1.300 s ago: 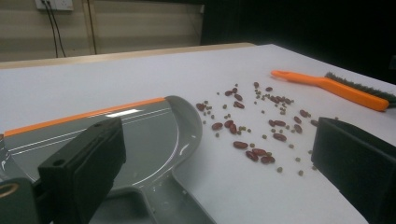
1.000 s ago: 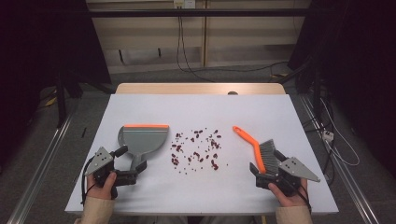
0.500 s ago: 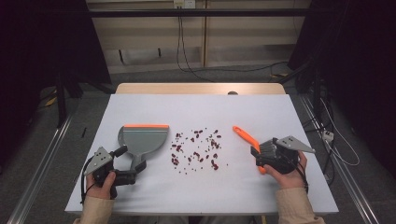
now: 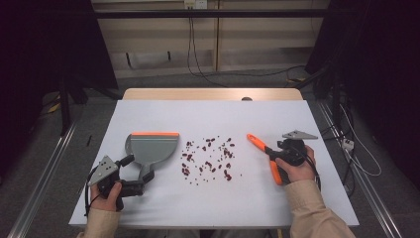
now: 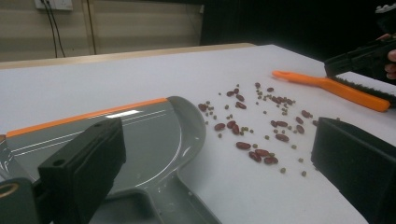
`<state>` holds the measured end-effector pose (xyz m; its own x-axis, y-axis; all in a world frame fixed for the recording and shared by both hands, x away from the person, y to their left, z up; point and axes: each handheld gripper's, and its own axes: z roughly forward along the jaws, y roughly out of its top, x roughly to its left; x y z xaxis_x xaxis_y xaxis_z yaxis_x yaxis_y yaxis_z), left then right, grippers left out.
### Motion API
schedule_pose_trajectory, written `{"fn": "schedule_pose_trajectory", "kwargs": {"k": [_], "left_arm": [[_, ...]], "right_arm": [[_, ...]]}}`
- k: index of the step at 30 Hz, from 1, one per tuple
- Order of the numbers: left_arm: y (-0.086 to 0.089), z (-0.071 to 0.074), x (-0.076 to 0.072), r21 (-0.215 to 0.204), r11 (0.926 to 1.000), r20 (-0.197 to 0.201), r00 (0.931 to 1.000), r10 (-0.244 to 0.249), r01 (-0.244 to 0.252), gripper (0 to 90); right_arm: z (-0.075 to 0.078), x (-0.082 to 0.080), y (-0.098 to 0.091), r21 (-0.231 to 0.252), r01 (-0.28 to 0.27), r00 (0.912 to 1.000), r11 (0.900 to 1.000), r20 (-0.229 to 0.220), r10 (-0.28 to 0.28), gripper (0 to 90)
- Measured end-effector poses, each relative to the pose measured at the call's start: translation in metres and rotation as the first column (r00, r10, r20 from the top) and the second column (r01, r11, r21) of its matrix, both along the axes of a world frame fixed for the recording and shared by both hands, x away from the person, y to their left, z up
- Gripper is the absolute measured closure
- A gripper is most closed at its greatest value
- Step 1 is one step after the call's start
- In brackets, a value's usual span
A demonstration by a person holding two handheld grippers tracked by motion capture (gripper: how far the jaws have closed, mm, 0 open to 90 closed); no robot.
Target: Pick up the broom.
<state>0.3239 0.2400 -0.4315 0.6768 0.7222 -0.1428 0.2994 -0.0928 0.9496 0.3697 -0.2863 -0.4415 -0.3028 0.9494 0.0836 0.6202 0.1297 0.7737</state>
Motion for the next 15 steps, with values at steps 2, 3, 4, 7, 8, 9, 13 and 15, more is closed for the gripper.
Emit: {"fn": "schedule_pose_trajectory", "kwargs": {"k": [2, 3, 4, 7, 8, 9, 13, 15], "left_arm": [[0.001, 0.000, 0.000, -0.004, 1.0000, -0.003, 1.0000, 0.001, -0.001, 2.9], [0.001, 0.000, 0.001, -0.003, 1.0000, -0.002, 1.0000, 0.000, 0.000, 2.9], [0.001, 0.000, 0.001, -0.002, 1.0000, -0.002, 1.0000, 0.003, -0.003, 2.9], [0.001, 0.000, 0.001, -0.005, 1.0000, -0.002, 1.0000, 0.003, -0.003, 2.9], [0.001, 0.000, 0.001, -0.006, 1.0000, -0.002, 1.0000, 0.004, -0.004, 2.9], [0.001, 0.000, 0.001, -0.003, 1.0000, -0.001, 1.0000, 0.001, -0.001, 2.9], [0.000, -0.001, 0.001, 0.003, 1.0000, -0.004, 1.0000, -0.003, 0.003, 2.9], [-0.001, -0.001, 0.001, 0.004, 1.0000, -0.003, 1.0000, -0.006, 0.006, 2.9]], "right_arm": [[-0.003, 0.004, -0.002, 0.000, 0.016, 0.9998, 0.9999, -0.015, -0.016, 46.0], [-0.003, 0.004, -0.002, 0.000, 0.016, 0.9998, 0.9999, -0.015, -0.016, 46.0], [-0.003, 0.005, -0.001, -0.002, 0.017, 0.9997, 0.9999, -0.019, -0.017, 48.1], [-0.010, 0.009, 0.002, -0.018, 0.000, 0.9972, 0.9998, -0.075, -0.001, 51.8], [-0.011, 0.009, 0.002, -0.017, 0.000, 0.9965, 0.9999, -0.084, -0.002, 53.9], [-0.011, 0.009, 0.002, -0.017, 0.000, 0.9965, 0.9999, -0.084, -0.002, 53.9], [-0.013, 0.011, 0.001, -0.008, -0.001, 0.9926, 1.0000, -0.122, 0.000, 60.4], [-0.013, 0.010, 0.001, -0.011, 0.003, 0.9915, 0.9999, -0.130, -0.005, 61.3]]}}
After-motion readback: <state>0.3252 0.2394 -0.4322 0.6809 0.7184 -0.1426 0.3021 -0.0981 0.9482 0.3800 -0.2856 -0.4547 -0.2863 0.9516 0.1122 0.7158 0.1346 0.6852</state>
